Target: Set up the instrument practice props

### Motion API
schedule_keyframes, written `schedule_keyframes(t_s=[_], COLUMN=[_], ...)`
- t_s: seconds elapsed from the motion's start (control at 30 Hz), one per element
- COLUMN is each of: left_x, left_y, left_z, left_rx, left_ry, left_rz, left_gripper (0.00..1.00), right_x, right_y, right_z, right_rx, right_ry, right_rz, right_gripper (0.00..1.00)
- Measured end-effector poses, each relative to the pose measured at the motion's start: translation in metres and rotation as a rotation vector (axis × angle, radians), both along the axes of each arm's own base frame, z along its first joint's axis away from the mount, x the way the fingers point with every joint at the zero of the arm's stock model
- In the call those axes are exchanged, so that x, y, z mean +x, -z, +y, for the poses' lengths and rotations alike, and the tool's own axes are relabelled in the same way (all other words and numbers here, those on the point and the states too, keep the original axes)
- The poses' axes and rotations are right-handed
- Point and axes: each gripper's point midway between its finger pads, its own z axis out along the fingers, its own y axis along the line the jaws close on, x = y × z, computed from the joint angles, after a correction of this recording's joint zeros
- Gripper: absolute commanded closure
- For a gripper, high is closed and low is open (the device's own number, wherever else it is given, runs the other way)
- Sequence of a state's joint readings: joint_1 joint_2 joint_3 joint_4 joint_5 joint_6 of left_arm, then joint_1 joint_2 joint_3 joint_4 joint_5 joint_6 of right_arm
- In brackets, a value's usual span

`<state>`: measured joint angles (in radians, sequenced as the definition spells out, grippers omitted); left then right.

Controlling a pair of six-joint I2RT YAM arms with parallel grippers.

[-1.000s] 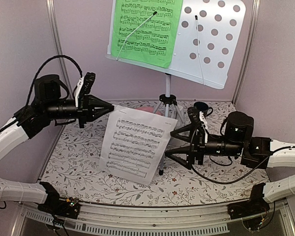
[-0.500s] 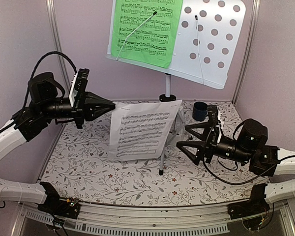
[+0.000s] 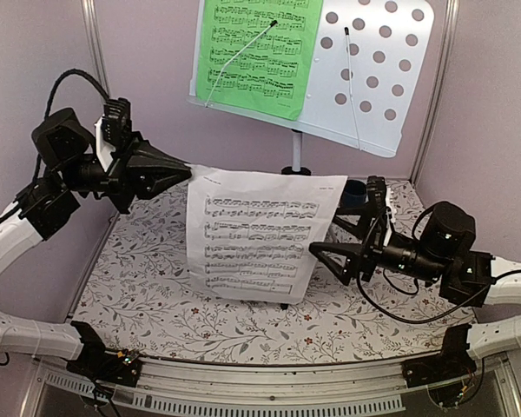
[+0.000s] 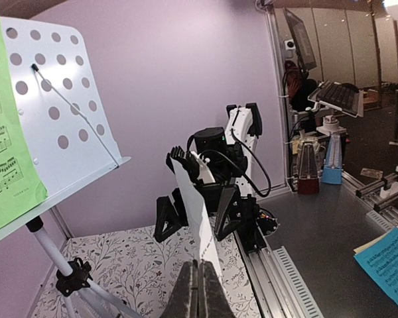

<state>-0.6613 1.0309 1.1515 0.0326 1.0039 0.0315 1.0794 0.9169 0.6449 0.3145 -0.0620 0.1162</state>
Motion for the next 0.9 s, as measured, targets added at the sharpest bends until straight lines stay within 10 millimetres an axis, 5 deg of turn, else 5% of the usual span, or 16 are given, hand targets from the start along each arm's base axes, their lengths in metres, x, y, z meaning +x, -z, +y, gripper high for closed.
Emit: schedule_keyframes(t_s=[0.23,0.4,0.53,0.7,0.9], left_x=[-0.001,0.006,0.017,0.040,0.056], left_y=[-0.006,-0.005,-0.004,-0.004,0.027], left_z=[-0.006,-0.019,-0.026,-0.027,-0.031], left_rx=[-0.025,-0.040,-0.046,-0.061,-0.017], left_ry=[0.043,0.039,-0.011,-0.145,-0.213], left_rz=[-0.001,0.019,0.038,0.046,0.075], left_gripper=[1.00,1.00,0.96,0.51,0.24], right_x=[-0.011,-0.020,-0.020,-0.016,-0.019], right_y=[-0.037,-0.065,-0.067,-0.062,-0.071], right_z=[0.002,0.012,0.012,0.004,-0.018], right_rx=[0.044,0.075,0.071,0.038,0.035], right_ry=[-0.059,-0.133,-0.135,-0.090,-0.044], right_rz=[-0.072,-0.104,-0.101,-0.081,-0.101], right_gripper=[0.49,1.00,1.00,1.00,1.00])
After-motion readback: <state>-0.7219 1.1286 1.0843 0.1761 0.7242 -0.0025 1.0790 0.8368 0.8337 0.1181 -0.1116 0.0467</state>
